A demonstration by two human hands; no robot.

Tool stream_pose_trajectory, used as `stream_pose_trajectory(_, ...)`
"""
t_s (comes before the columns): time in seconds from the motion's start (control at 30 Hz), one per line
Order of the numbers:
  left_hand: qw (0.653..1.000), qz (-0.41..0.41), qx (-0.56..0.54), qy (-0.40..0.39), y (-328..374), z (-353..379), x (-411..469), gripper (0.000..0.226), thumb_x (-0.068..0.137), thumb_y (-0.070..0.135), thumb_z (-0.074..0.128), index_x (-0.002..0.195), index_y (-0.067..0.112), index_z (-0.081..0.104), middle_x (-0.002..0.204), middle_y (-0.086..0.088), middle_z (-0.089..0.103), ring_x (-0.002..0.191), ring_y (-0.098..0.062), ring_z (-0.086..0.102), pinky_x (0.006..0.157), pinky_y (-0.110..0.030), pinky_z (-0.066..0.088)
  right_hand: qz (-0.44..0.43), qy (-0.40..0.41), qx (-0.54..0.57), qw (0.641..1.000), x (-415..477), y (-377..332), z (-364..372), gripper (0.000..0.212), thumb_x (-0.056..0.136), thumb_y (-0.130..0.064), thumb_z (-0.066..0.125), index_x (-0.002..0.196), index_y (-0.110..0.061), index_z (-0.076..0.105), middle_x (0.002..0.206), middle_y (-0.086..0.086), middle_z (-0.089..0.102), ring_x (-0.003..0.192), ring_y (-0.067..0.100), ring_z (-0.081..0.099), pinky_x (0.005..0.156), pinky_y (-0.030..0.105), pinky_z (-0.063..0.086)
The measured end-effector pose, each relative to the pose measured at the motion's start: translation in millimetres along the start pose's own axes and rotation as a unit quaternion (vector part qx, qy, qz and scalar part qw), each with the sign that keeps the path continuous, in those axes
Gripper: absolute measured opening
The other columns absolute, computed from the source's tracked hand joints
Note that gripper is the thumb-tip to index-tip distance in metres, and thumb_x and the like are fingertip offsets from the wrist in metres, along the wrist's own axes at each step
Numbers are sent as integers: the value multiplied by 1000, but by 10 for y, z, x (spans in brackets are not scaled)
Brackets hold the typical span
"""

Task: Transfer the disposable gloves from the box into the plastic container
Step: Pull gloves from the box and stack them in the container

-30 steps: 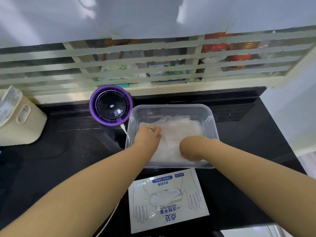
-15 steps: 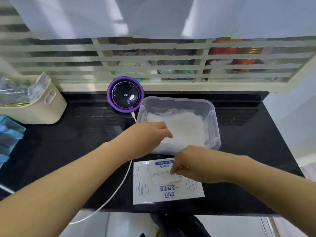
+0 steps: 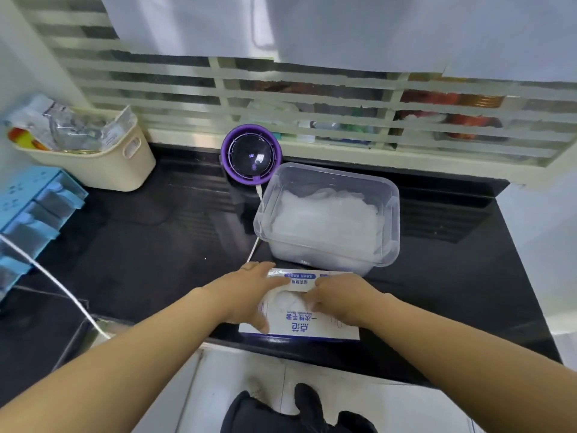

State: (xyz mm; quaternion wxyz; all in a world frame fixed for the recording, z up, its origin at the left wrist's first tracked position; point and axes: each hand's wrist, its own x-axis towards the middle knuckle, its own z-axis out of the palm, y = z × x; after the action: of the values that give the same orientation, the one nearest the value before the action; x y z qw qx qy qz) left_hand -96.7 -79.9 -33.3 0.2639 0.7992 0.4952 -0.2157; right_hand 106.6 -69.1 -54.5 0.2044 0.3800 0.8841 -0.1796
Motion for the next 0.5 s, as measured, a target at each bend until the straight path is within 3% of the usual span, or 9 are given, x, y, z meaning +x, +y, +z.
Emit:
stream_pose_trajectory(0.1,1000,-6,4,-13,62,-14,8,98,79,37,76,152,38,11,162,3,-3,148,-20,0,118,-40,20,-6,34,-1,999,87,17,18,19,94,-26,44,86,-23,61,81,-6,46,81,20,50,54,28,28)
stream_pose_trajectory(0.2,1000,-13,6,-22,80,-16,30,98,80,35,76,153,38,9,162,4,-6,149,-21,-4,118,-43,18,-7,60,-23,998,173,2,94,22,95,-20,44,95,-18,65,95,0,57,84,23,57,55,29,31)
stream_pose_trajectory(0.3,1000,-13,2,-21,65,10,44,99,80,36,76,152,39,8,162,5,-8,149,-20,-6,118,-45,17,-36,107,-21,993,113,31,137,23,98,-20,41,100,-16,64,104,-1,57,89,22,57,61,32,38)
stream_pose_trajectory(0.43,1000,-5,-7,-17,31,29,56,100,79,35,77,152,40,9,162,6,-8,149,-19,-7,119,-45,17,-85,225,47,969,38,-50,151,11,90,-12,56,85,-12,66,89,3,63,68,25,60,53,35,44)
stream_pose_trajectory(0.5,1000,1,-17,-12,18,32,58,99,79,34,78,151,40,11,162,7,-6,149,-17,-7,119,-44,20,-83,266,72,958,62,-154,109,6,88,-13,60,89,-12,67,87,3,62,62,25,60,49,36,46)
